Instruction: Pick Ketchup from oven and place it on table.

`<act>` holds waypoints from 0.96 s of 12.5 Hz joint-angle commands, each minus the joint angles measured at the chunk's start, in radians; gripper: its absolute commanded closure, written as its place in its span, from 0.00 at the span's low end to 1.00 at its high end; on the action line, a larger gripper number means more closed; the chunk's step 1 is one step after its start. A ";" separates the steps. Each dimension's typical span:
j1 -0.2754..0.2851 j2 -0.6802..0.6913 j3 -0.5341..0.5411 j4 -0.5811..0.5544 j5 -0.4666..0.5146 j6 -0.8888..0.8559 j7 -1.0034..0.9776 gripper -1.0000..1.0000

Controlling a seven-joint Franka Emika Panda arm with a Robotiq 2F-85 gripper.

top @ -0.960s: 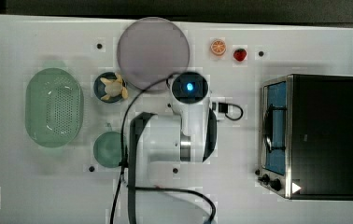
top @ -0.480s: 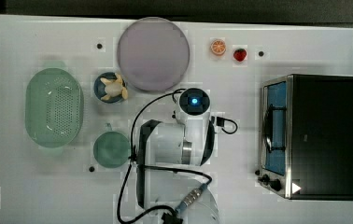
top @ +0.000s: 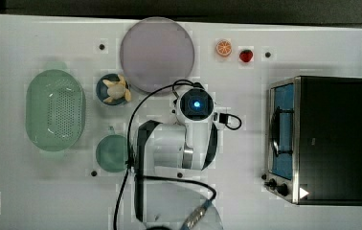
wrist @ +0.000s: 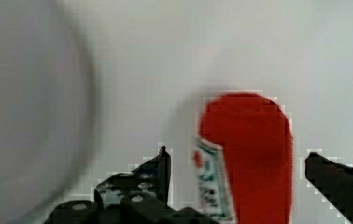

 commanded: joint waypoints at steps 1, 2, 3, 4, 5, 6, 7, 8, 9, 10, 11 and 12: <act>-0.013 -0.218 -0.008 0.124 -0.012 -0.033 0.020 0.00; -0.013 -0.257 -0.009 0.152 -0.013 -0.079 0.020 0.00; -0.013 -0.287 -0.008 0.190 -0.014 -0.146 0.020 0.00; -0.014 -0.313 -0.010 0.251 -0.017 -0.271 0.020 0.00; -0.015 -0.323 -0.011 0.334 -0.022 -0.420 0.020 0.00; -0.016 -0.320 -0.013 0.395 -0.024 -0.506 0.024 0.00; -0.016 -0.315 -0.014 0.442 -0.045 -0.561 0.028 0.00; -0.017 -0.315 -0.015 0.475 -0.079 -0.617 0.030 0.00; -0.016 -0.318 -0.014 0.515 -0.117 -0.707 0.057 0.00; -0.016 -0.321 -0.012 0.545 -0.117 -0.792 0.096 0.00; -0.016 -0.324 -0.009 0.570 -0.111 -0.894 0.137 0.00; -0.015 -0.327 -0.008 0.592 -0.111 -0.981 0.152 0.00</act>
